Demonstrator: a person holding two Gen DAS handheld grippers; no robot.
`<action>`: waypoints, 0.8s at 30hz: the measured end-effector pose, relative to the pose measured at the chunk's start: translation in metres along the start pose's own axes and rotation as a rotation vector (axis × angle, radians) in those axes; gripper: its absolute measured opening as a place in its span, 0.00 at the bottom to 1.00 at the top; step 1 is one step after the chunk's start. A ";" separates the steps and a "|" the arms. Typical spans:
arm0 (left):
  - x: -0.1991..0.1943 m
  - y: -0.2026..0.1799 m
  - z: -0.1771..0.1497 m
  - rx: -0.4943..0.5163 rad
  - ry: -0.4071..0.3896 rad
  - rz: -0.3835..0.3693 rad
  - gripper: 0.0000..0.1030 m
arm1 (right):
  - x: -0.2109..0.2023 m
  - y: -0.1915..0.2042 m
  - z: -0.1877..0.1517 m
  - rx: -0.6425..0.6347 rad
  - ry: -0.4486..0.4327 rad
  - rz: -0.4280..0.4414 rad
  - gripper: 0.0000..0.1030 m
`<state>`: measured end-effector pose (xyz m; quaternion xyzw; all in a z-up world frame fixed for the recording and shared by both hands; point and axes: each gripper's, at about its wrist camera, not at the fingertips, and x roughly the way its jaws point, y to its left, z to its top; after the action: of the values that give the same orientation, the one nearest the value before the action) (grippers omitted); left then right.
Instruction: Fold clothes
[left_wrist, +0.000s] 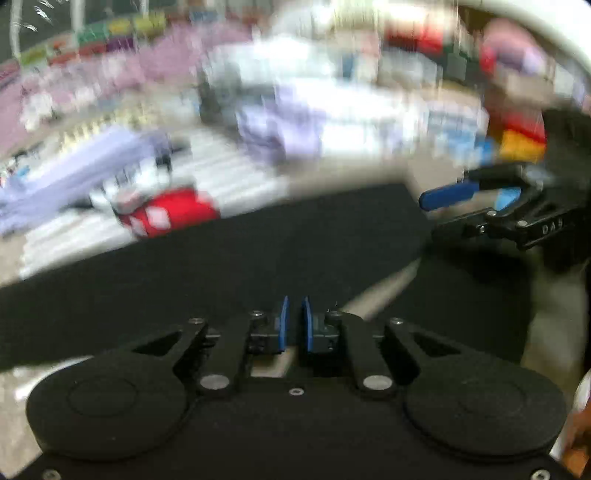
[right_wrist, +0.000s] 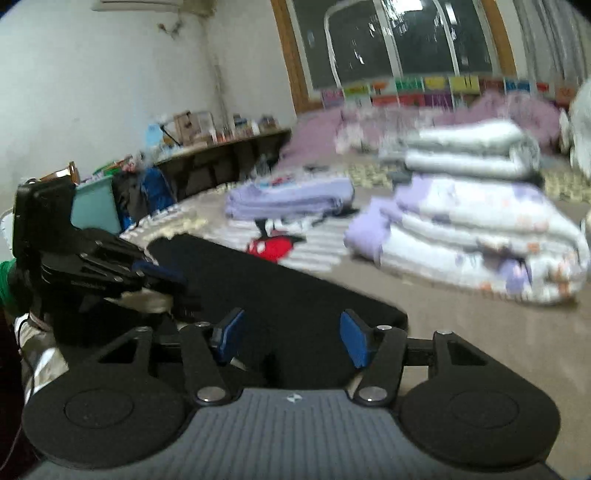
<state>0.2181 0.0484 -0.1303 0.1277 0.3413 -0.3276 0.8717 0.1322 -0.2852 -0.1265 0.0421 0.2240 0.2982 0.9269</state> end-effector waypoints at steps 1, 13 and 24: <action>-0.004 0.000 0.000 0.000 -0.016 -0.006 0.07 | 0.008 0.002 0.000 -0.012 0.042 0.000 0.56; -0.022 0.079 0.001 -0.299 -0.087 0.228 0.28 | 0.023 -0.010 0.006 0.031 0.026 -0.003 0.55; -0.065 0.129 -0.028 -0.541 -0.084 0.703 0.30 | 0.039 -0.006 -0.004 0.008 0.119 -0.054 0.55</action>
<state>0.2530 0.1896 -0.1074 -0.0103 0.3149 0.0846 0.9453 0.1616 -0.2678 -0.1470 0.0219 0.2811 0.2741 0.9194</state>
